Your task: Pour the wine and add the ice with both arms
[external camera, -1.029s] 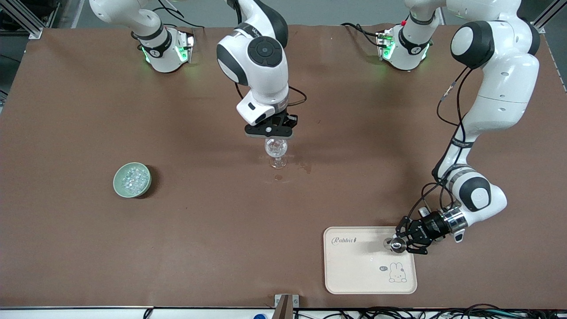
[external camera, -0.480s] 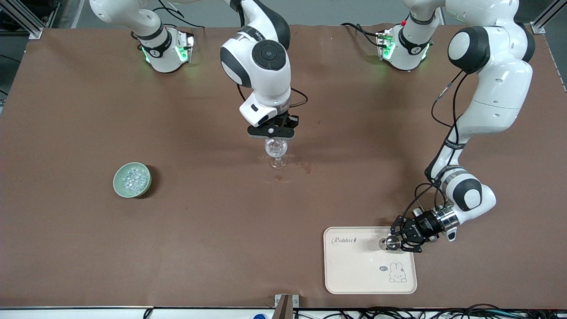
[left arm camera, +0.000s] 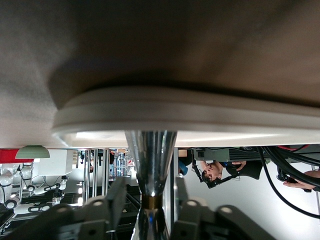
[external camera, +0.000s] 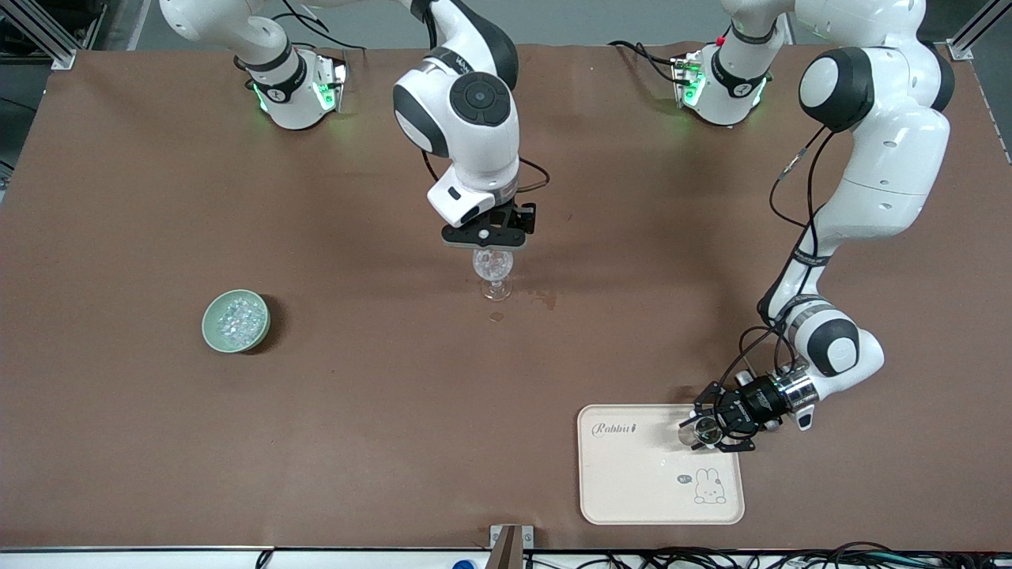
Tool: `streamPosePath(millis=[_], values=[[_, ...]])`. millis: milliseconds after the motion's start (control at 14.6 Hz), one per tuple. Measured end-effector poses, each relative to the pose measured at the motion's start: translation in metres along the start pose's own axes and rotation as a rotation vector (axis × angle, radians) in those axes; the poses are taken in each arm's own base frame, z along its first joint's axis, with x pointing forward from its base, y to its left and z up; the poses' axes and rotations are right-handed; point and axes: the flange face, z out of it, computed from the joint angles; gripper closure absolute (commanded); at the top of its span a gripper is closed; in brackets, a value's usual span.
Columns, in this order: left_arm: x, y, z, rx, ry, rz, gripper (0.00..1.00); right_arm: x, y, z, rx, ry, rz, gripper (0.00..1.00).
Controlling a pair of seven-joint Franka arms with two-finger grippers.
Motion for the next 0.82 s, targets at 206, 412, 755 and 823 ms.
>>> streamPosePath(millis=[206, 412, 755, 823], values=[[-0.003, 0.004, -0.002, -0.006, -0.002, 0.007, 0.00, 0.023, 0.016, -0.018, 0.013, 0.031, 0.040, 0.02], [-0.013, 0.017, -0.016, 0.015, 0.041, 0.081, 0.00, 0.072, 0.075, -0.066, 0.037, 0.081, 0.142, 0.00], [-0.055, 0.042, -0.074, 0.178, 0.162, 0.288, 0.00, 0.155, 0.256, -0.146, 0.012, 0.111, 0.237, 0.00], [-0.066, 0.046, -0.089, 0.219, 0.198, 0.330, 0.00, 0.165, 0.290, -0.150, 0.005, 0.111, 0.234, 0.00]])
